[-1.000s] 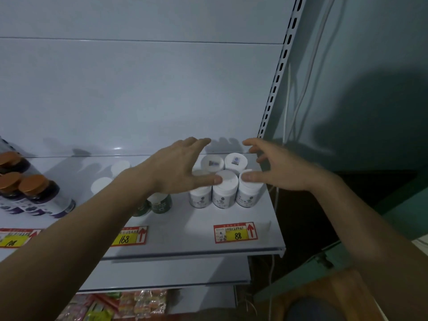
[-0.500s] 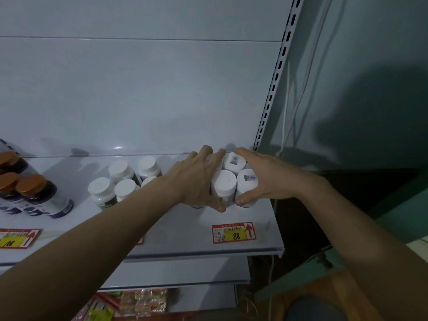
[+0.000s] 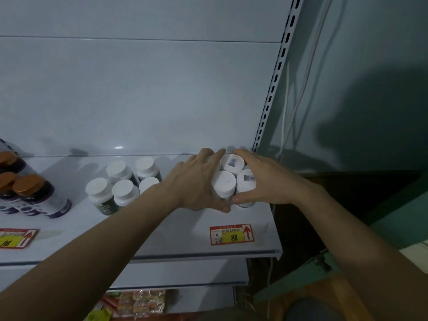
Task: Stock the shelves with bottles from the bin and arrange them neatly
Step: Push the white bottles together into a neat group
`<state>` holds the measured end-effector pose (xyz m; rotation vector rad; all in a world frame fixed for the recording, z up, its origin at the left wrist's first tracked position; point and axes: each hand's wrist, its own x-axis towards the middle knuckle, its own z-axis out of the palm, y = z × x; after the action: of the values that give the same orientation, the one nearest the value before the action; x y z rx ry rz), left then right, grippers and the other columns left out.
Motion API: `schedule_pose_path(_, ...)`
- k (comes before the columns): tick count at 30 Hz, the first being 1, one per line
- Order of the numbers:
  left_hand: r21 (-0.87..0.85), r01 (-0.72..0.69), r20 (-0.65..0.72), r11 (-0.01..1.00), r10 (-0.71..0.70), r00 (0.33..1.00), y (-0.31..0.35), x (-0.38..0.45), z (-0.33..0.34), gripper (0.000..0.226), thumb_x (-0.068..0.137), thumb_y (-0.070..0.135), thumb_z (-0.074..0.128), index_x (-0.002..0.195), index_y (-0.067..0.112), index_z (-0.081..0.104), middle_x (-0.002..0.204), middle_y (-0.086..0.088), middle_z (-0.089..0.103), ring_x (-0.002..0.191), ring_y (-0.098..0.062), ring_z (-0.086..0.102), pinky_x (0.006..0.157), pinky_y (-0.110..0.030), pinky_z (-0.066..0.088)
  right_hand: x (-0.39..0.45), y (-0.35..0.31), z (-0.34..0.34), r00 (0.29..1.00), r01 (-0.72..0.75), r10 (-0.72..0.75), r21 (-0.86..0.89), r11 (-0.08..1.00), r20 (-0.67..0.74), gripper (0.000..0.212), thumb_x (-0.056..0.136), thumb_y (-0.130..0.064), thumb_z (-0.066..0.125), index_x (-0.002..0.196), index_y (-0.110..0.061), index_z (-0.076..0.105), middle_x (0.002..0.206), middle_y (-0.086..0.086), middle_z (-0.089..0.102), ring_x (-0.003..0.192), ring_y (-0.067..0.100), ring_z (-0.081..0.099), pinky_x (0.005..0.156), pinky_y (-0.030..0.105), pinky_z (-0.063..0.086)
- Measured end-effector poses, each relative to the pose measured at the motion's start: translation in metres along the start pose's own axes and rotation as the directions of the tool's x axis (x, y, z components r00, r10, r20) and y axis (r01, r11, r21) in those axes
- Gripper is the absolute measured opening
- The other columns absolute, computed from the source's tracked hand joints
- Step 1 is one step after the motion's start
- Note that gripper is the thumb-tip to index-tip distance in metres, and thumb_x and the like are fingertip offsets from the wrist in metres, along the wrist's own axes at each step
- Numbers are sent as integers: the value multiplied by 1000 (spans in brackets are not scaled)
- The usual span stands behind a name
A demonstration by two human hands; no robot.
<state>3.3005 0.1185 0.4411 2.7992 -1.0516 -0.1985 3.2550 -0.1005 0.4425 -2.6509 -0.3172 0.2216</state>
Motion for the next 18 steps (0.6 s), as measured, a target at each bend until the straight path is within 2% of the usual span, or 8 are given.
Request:
schedule_pose_path(2, -17, -3, -36, 1000, 3, 999, 0, -10, -6, 147, 48, 90, 69, 157, 31, -11, 168, -2, 2, 151, -30, 19, 118, -54, 29, -5, 3, 0, 999, -25, 26, 33, 999, -37, 124, 57, -76, 80, 154, -48, 8, 161, -12, 30, 137, 15, 44, 106, 50, 46)
schedule_pose_path(4, -146, -8, -128, 989, -11, 992, 2, -28, -9, 150, 46, 88, 70, 157, 32, -13, 169, 3, -6, 155, -20, 6, 123, -46, 19, -15, 9, 2, 992, -60, 73, 119, 991, -106, 125, 55, -74, 82, 154, -49, 10, 155, -13, 36, 127, 11, 49, 101, 44, 49)
schedule_pose_path(7, -425, 8, -303, 905, -151, 941, 9, -61, 5, 142, 50, 70, 82, 160, 30, 2, 167, 15, 5, 150, 2, 6, 120, -25, 16, -30, 21, 17, 971, -56, 120, 287, 956, -209, 119, 55, -69, 85, 152, -51, 19, 144, -21, 43, 101, 3, 56, 86, 35, 54)
schedule_pose_path(10, -521, 8, -400, 853, -253, 881, 16, -73, 32, 129, 55, 62, 83, 157, 32, 10, 162, 21, 10, 143, 16, 3, 114, -12, 12, -36, 30, 41, 958, -51, 164, 420, 906, -237, 112, 58, -57, 90, 150, -50, 27, 145, -26, 42, 119, -2, 51, 98, 36, 50)
schedule_pose_path(12, -554, 14, -430, 833, -300, 851, 17, -68, 42, 126, 57, 63, 80, 157, 30, 12, 160, 21, 11, 146, 11, 7, 113, -10, 11, -34, 33, 54, 962, -40, 165, 488, 872, -217, 110, 59, -51, 93, 150, -48, 30, 150, -21, 42, 132, 4, 45, 107, 41, 48)
schedule_pose_path(14, -567, 39, -429, 823, -335, 839, 14, -61, 43, 126, 58, 60, 83, 158, 25, 15, 159, 20, 14, 148, 3, 12, 114, -12, 13, -32, 35, 62, 965, -47, 170, 510, 859, -198, 110, 58, -50, 93, 149, -48, 31, 152, -18, 42, 137, 10, 43, 110, 46, 47)
schedule_pose_path(16, -535, 39, -400, 844, -294, 868, 10, -56, 39, 129, 58, 60, 85, 159, 22, 15, 162, 15, 14, 148, -1, 14, 118, -16, 15, -31, 40, 65, 963, -65, 181, 480, 875, -200, 110, 55, -57, 91, 148, -49, 32, 152, -18, 43, 139, 11, 42, 111, 49, 45)
schedule_pose_path(18, -459, 41, -327, 887, -212, 921, 7, -51, 31, 132, 57, 63, 85, 160, 21, 13, 167, 8, 12, 152, -8, 13, 122, -28, 19, -30, 43, 63, 964, -63, 162, 415, 908, -209, 106, 54, -61, 89, 145, -48, 36, 148, -19, 46, 137, 9, 43, 110, 49, 45)
